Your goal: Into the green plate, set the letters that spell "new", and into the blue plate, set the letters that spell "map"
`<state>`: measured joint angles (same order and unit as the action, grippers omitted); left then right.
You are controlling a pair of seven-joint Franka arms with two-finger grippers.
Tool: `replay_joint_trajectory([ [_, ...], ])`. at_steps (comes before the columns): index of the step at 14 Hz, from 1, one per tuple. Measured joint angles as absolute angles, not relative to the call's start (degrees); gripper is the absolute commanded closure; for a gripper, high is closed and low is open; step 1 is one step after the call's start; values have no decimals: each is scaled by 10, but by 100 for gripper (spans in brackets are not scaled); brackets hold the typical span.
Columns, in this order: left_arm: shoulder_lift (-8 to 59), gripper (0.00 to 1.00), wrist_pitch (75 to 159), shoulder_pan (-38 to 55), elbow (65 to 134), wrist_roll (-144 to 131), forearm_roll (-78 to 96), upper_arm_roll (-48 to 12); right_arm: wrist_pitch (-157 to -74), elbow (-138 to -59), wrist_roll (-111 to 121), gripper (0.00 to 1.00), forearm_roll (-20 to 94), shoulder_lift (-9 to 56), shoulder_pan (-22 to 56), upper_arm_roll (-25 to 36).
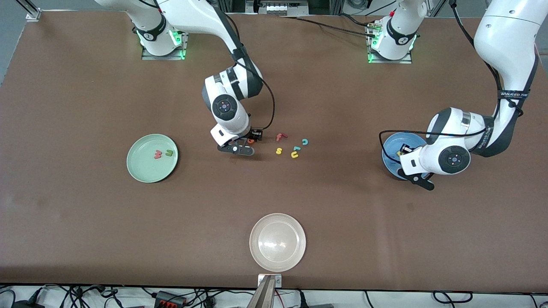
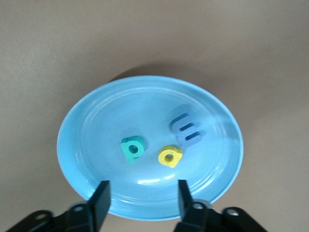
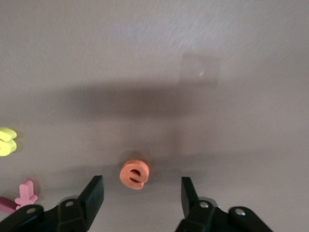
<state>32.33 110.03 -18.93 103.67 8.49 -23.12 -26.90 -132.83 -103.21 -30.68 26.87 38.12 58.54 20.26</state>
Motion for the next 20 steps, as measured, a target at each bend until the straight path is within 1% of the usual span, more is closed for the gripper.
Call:
replay_joint_trajectory([
  [2,311,0,1099,-188,1030,84,-231,-275,-1336,-1032,-316,37,269,391,591,203],
  [3,300,0,1088,-187,1022,83,-230,-279,-1339,-1031,-317,43,269,395,591,203],
  [4,286,0,1063,-187,1008,82,-226,-282,-1340,-1030,-317,48,269,397,591,203],
  [7,255,0,954,-187,923,83,-214,-298,-1340,-1028,-317,72,269,397,591,205],
  [10,245,0,875,-185,828,82,-213,-326,-1342,-1027,-317,94,269,396,592,207],
  [12,244,0,851,-181,780,77,-207,-333,-1343,-1026,-316,96,269,397,593,207],
  [14,244,0,843,-181,748,59,-169,-330,-1346,-1024,-315,96,269,395,593,212],
  [16,234,0,842,-174,733,35,-127,-304,-1337,-1019,-290,96,269,387,589,242],
  [17,221,0,841,-157,733,25,-101,-269,-1317,-1019,-259,96,269,381,585,268],
  [20,169,0,845,-59,751,-19,-18,-118,-1238,-1024,-109,96,269,377,559,372],
])
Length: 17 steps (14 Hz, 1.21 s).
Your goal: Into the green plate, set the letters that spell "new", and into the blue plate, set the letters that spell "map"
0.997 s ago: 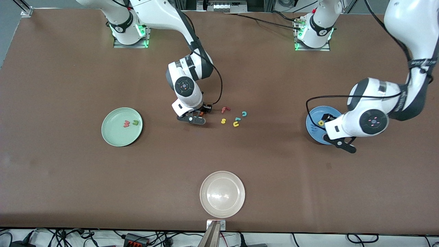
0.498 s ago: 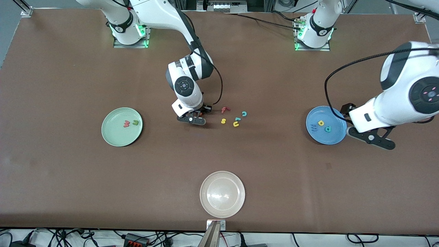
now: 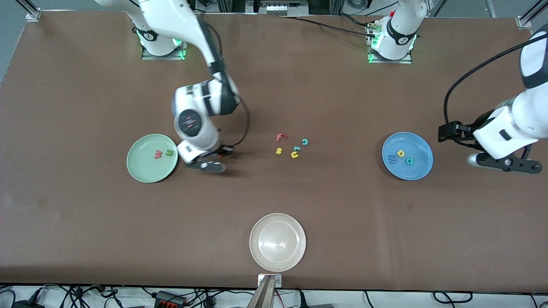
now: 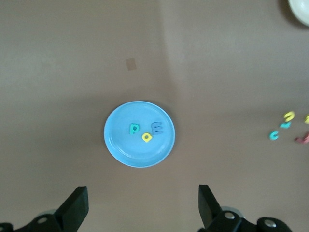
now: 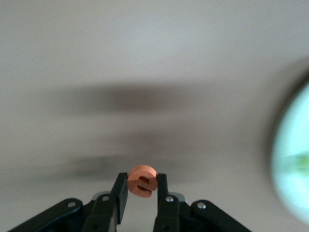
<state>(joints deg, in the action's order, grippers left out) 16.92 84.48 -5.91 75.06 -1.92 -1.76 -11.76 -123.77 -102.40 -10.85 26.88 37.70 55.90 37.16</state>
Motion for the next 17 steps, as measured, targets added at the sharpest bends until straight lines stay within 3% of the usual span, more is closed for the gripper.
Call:
replay_joint_trajectory([
  [3,91,0,955,-10,847,-31,-5,-38,-1216,-1040,4,95,269,377,504,415],
  [5,33,0,1012,-4,927,-31,-5,-23,-1215,-1054,53,95,269,378,491,432],
  [7,-6,0,1016,-4,977,-31,-5,-21,-1215,-1061,94,95,269,378,474,439],
  [15,-16,0,1006,10,999,-31,-5,-38,-1219,-1082,134,90,269,402,452,439],
  [16,-17,0,1007,10,999,-31,-5,-38,-1220,-1082,142,82,269,403,447,440],
  [17,-17,0,1007,10,999,-31,-5,-38,-1220,-1082,148,32,269,403,440,440],
])
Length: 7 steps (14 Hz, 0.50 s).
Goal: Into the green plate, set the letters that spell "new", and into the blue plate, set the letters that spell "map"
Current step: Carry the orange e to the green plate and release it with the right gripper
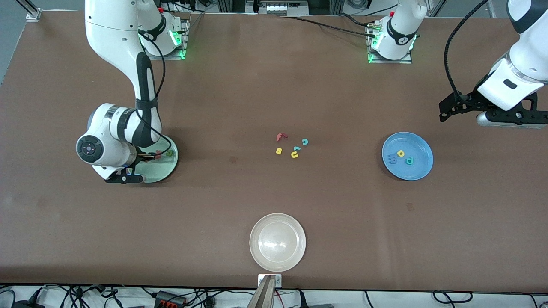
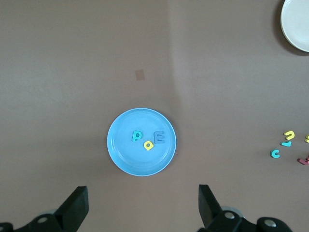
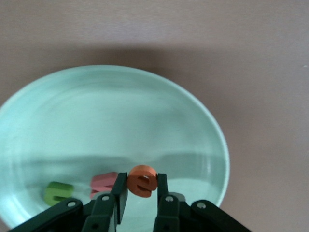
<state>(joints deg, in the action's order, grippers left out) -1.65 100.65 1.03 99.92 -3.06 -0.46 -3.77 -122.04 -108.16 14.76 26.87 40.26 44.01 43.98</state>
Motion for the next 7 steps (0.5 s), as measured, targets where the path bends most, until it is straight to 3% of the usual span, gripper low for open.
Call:
replay_joint_trajectory([
  [1,-17,0,1007,10,999,-31,-5,-38,-1220,-1082,150,0,269,403,435,440],
  [7,-16,0,1001,10,999,-31,-5,-37,-1222,-1081,148,0,269,403,428,440],
])
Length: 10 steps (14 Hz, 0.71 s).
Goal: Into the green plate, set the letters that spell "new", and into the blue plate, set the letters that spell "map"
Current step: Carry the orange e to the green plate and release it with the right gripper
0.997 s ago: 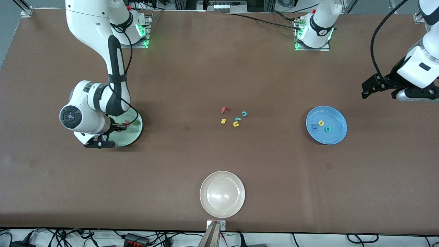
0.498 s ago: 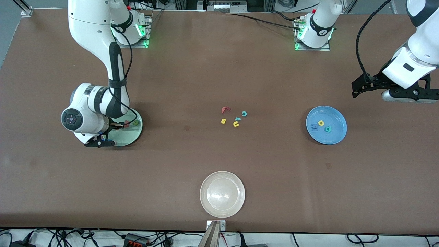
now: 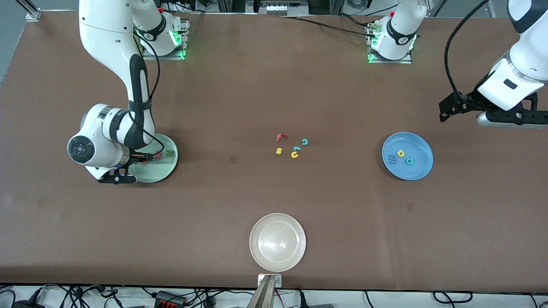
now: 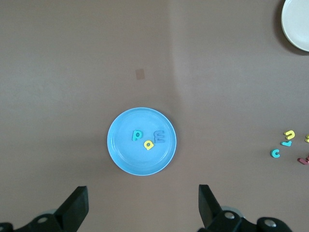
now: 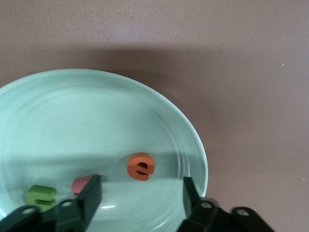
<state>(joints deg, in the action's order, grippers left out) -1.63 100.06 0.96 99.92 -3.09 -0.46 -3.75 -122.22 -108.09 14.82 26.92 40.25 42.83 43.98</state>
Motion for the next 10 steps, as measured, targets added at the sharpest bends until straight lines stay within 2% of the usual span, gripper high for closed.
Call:
replay_joint_trajectory([
  [10,-10,0,998,7,997,-31,-5,-37,-1222,-1041,148,0,270,402,427,455],
])
